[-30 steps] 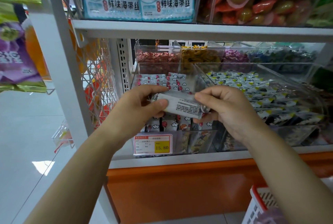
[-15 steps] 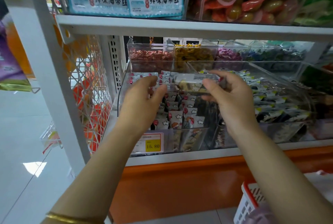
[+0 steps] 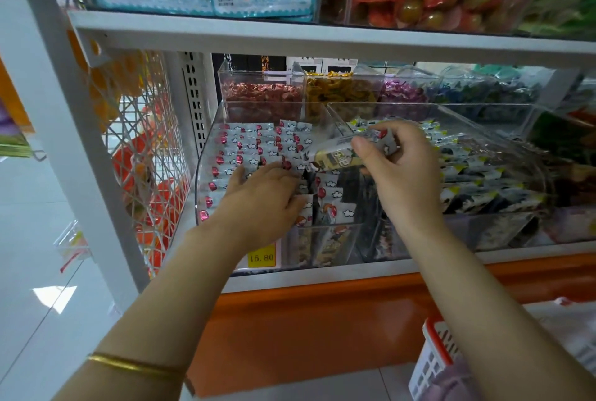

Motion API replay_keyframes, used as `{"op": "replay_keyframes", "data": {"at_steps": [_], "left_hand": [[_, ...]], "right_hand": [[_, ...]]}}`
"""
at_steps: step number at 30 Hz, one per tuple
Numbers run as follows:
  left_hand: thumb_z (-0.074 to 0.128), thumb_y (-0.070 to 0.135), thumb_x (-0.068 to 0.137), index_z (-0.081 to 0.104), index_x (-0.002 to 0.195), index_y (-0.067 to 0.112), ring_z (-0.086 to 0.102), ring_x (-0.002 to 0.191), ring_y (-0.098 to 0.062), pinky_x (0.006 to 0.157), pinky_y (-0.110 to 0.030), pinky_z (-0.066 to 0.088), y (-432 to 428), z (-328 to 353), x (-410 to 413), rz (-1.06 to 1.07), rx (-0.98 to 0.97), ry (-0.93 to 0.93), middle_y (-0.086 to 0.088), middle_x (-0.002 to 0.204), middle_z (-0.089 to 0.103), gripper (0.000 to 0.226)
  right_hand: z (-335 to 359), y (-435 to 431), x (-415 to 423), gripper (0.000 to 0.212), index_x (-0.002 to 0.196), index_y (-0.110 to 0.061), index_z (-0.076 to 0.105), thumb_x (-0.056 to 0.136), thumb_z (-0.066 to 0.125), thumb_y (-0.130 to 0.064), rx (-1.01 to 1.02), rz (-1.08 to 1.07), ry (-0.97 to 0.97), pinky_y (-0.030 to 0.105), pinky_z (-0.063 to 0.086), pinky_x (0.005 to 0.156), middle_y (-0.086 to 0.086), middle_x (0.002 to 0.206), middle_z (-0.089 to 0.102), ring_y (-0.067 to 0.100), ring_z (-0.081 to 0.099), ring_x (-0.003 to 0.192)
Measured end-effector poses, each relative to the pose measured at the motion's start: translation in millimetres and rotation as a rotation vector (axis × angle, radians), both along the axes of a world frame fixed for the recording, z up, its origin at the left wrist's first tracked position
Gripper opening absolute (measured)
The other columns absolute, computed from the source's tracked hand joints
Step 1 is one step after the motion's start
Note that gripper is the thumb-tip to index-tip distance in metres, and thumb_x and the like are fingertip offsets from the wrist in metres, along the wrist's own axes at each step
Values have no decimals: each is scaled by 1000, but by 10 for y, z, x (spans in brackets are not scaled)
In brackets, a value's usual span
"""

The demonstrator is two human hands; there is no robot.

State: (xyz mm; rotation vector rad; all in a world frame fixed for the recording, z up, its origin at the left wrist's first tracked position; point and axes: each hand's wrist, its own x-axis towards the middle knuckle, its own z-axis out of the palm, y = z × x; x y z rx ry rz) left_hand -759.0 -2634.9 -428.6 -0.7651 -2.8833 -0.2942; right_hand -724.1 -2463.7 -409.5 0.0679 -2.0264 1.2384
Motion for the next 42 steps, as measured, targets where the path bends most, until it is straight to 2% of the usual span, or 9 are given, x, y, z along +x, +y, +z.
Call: {"op": "replay_keyframes", "data": {"at_steps": [4, 9, 12, 16, 21, 25, 33, 38, 42], "left_hand": [[41, 38, 94, 44, 136, 22, 31, 122, -23, 108, -42, 20, -18, 50, 61, 5, 27, -4, -3, 125, 40, 45], [49, 38, 90, 50, 126, 29, 30, 117, -20, 103, -38, 26, -61, 68, 113, -36, 105, -1, 0, 118, 39, 38], [48, 37, 90, 49, 126, 31, 32, 113, -21, 98, -37, 28, -82, 64, 143, -52, 105, 12, 3, 103, 34, 36], [50, 34, 90, 52, 126, 32, 34, 109, -21, 98, -36, 31, -121, 78, 153, -86, 138, -9, 3, 101, 37, 36], [54, 23, 90, 65, 113, 25, 48, 93, -13, 83, -22, 40, -238, 190, 154, -169, 276, -74, 4, 99, 55, 25], [53, 19, 91, 66, 107, 22, 47, 85, -7, 66, -8, 35, -340, 262, 121, -83, 368, -35, 9, 92, 50, 21], [48, 19, 95, 58, 122, 21, 47, 107, -16, 84, -19, 33, -357, 285, 112, 12, 372, -39, -2, 122, 49, 29], [48, 18, 94, 53, 129, 19, 47, 117, -18, 85, -14, 31, -374, 321, 104, 46, 418, -55, -4, 134, 45, 35], [48, 17, 94, 53, 129, 18, 50, 112, -18, 84, -15, 34, -378, 312, 113, 56, 448, -54, -4, 133, 45, 36]], "right_hand": [[17, -40, -29, 32, 113, -13, 59, 85, 67, -29, 140, -48, 17, 18, 42, 74, -4, 96, 54, 15, 54, 89], [55, -158, -145, 40, 112, -12, 54, 80, 72, -28, 256, -3, -5, 4, 38, 64, -13, 88, 50, -3, 49, 75], [51, -228, -250, 42, 112, -11, 57, 79, 74, -30, 428, 27, -70, 7, 33, 64, -6, 98, 58, 11, 55, 88], [45, -348, -356, 48, 114, -11, 61, 76, 74, -37, 722, -3, -170, 33, 45, 83, 8, 114, 64, 26, 57, 106], [63, -365, -397, 30, 110, -24, 66, 84, 64, -39, 927, 18, -292, 41, 29, 98, 4, 109, 63, 25, 42, 119], [41, -368, -408, 25, 105, -24, 67, 95, 45, -29, 1085, 162, -392, 40, 27, 94, -6, 73, 44, 21, 42, 109], [107, -328, -563, 24, 112, -16, 60, 93, 46, -12, 844, 101, -297, 28, 33, 62, -1, 81, 52, 13, 45, 75], [117, -340, -704, 29, 119, -17, 62, 90, 58, -19, 976, -31, -214, 34, 40, 87, 6, 108, 66, 23, 44, 117], [110, -406, -771, 23, 109, -25, 67, 86, 64, -28, 1134, -65, -328, 43, 27, 105, 2, 111, 64, 24, 40, 121]]}}
